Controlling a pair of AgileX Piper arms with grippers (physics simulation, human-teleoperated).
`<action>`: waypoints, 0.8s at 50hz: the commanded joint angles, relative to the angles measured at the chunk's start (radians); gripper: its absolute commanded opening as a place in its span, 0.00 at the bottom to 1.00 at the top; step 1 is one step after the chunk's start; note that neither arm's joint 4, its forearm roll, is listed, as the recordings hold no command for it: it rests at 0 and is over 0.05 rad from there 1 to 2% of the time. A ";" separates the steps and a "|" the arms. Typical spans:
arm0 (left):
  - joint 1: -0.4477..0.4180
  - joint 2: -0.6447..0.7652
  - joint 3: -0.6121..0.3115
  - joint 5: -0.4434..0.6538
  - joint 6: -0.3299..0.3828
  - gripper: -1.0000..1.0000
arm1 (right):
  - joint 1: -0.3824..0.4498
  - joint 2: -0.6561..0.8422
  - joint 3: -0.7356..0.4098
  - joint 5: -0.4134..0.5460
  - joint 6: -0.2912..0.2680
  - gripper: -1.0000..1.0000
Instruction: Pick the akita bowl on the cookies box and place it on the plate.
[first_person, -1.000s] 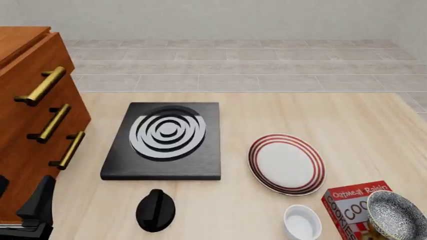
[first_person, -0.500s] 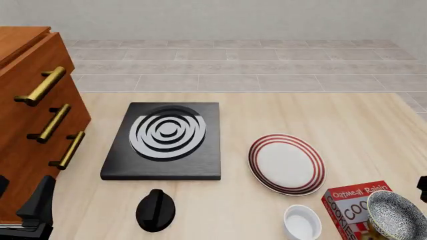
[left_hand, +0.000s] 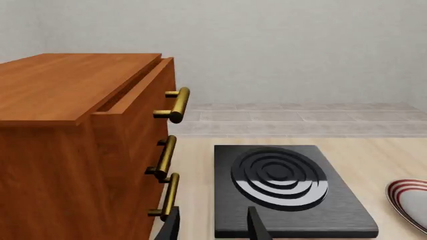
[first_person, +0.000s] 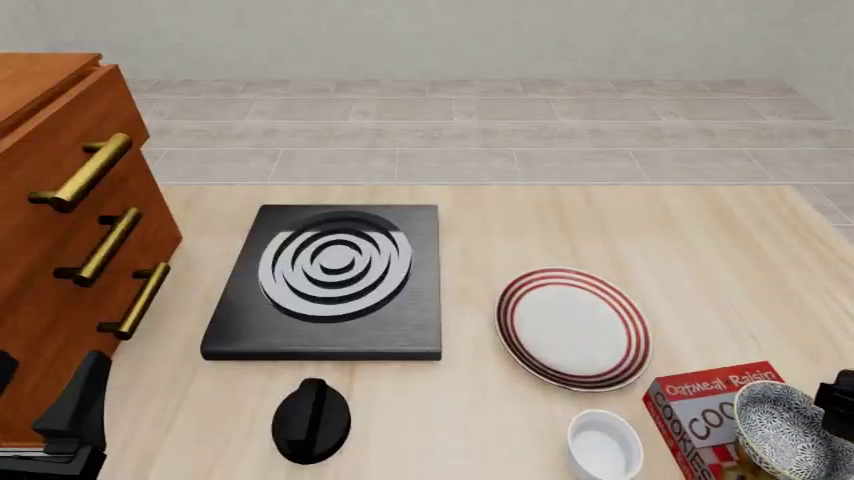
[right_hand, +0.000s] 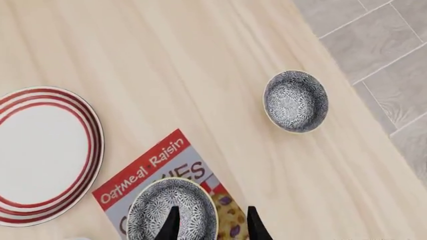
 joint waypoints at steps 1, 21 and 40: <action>0.000 0.000 0.000 0.000 0.000 1.00 | -0.011 0.021 0.029 -0.011 -0.019 1.00; 0.000 0.000 0.000 0.000 0.000 1.00 | -0.013 0.107 0.098 -0.094 -0.019 1.00; 0.000 0.000 0.000 0.000 0.000 1.00 | -0.013 0.178 0.148 -0.176 -0.018 1.00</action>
